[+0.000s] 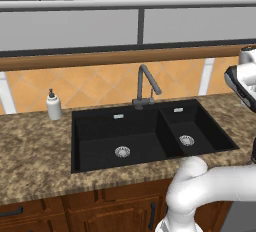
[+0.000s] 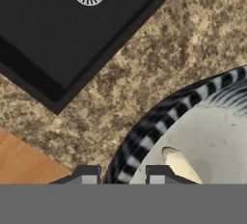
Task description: Pick the mushroom from the sink and place it in the bowl. Then pick the bowl and place it in the microwave. Then close the microwave door and press the start button.
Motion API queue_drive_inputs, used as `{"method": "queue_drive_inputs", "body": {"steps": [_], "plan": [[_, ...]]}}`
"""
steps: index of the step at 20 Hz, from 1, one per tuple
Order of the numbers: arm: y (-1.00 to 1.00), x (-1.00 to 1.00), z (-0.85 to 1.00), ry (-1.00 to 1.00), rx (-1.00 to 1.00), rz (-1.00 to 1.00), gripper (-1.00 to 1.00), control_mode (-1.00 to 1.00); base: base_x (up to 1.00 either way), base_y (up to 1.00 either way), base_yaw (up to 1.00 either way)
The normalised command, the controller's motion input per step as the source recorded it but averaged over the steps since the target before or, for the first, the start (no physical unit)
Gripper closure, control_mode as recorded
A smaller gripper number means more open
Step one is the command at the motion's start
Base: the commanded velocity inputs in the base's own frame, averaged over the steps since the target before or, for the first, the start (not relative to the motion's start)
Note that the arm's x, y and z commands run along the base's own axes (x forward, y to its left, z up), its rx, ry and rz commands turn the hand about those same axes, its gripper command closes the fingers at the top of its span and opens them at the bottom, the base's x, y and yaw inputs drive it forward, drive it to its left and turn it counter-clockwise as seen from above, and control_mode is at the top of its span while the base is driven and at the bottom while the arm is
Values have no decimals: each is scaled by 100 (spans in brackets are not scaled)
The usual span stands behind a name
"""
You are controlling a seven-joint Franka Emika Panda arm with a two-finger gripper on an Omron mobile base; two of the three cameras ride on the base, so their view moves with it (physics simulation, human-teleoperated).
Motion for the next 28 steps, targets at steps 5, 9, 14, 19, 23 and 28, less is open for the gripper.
{"method": "queue_drive_inputs", "body": {"steps": [5, 9, 14, 19, 23, 28], "plan": [[98, -62, 100, -20, 0, 14, 100, -100, 0, 0, 0], [100, -34, 97, -12, 0, 9, 100, -100, 0, 0, 0], [100, -40, 85, -5, 3, 5, 100, -100, 0, 0, 0], [100, -44, 57, 0, 11, 3, 100, -100, 0, 0, 0], [100, -22, 17, 0, 18, 1, 100, -100, 0, 0, 0], [100, -3, 0, -11, 4, 0, 100, -100, 0, 0, 0]]}}
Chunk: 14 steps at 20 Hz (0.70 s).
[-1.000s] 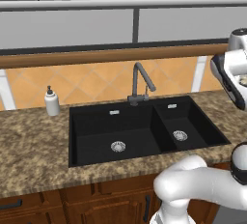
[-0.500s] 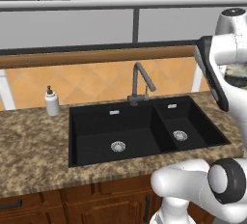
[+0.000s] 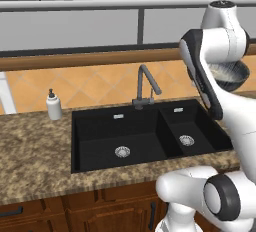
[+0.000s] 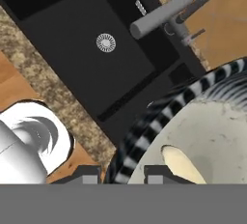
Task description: Pick the mushroom from the sink and place it in the bowl. Then pick the bowl and place it in the microwave. Then close the microwave door and press the start button.
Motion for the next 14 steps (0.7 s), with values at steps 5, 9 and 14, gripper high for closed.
{"method": "queue_drive_inputs", "body": {"steps": [5, 9, 14], "plan": [[100, 2, -43, -7, -7, 10, 100, -100, 0, 0, 0], [81, -2, -57, 2, -7, 21, 100, -100, 0, 0, 0], [35, -34, 1, 2, 0, 8, 100, -100, 0, 0, 0]]}}
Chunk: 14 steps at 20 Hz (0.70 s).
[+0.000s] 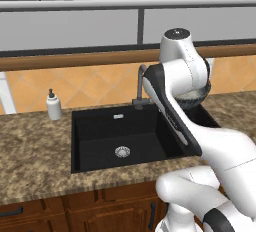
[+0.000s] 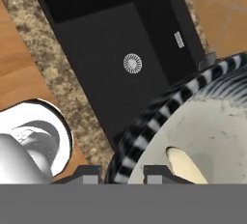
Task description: Pick the mushroom from the sink and place it in the bowl. Then pick the bowl and place it in the microwave. Then close the microwave door and press the start button.
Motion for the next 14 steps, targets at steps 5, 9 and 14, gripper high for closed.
{"method": "queue_drive_inputs", "body": {"steps": [5, 9, 14], "plan": [[21, -24, 2, 1, 0, 0, 100, -100, 0, 0, 0], [0, 0, 0, 0, 0, 0, 100, 100, -63, 27, -1], [0, 0, 0, 0, 0, 0, 100, 100, -70, 43, -33]]}}
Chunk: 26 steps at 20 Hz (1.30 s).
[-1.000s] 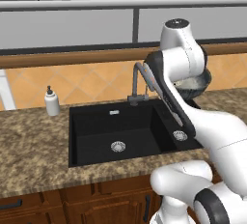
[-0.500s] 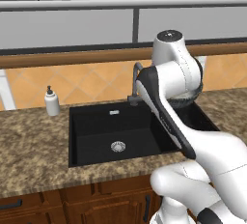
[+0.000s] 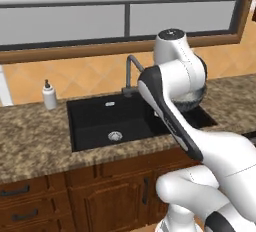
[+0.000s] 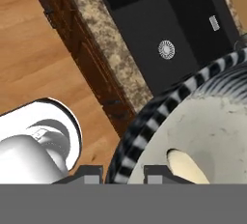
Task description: Pick the mushroom from the sink and place it in the bowl. Then pick the bowl and place it in the microwave. Then close the microwave door and press the start button.
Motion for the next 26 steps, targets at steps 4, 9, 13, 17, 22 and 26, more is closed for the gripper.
{"method": "queue_drive_inputs", "body": {"steps": [4, 9, 13, 17, 22, 26], "plan": [[0, 0, 0, 0, 0, 0, 100, 100, -44, 16, -63], [0, 0, 0, 0, 0, 0, 100, 100, -16, 7, -90], [0, 0, 0, 0, 0, 0, 100, 100, -2, 0, -94], [0, 0, 0, 0, 0, 0, 100, 100, 0, 0, -94], [0, 0, 0, 0, 0, 0, 100, 100, 0, -2, -94], [0, 0, 0, 0, 0, 0, 100, 100, 44, -61, -62]]}}
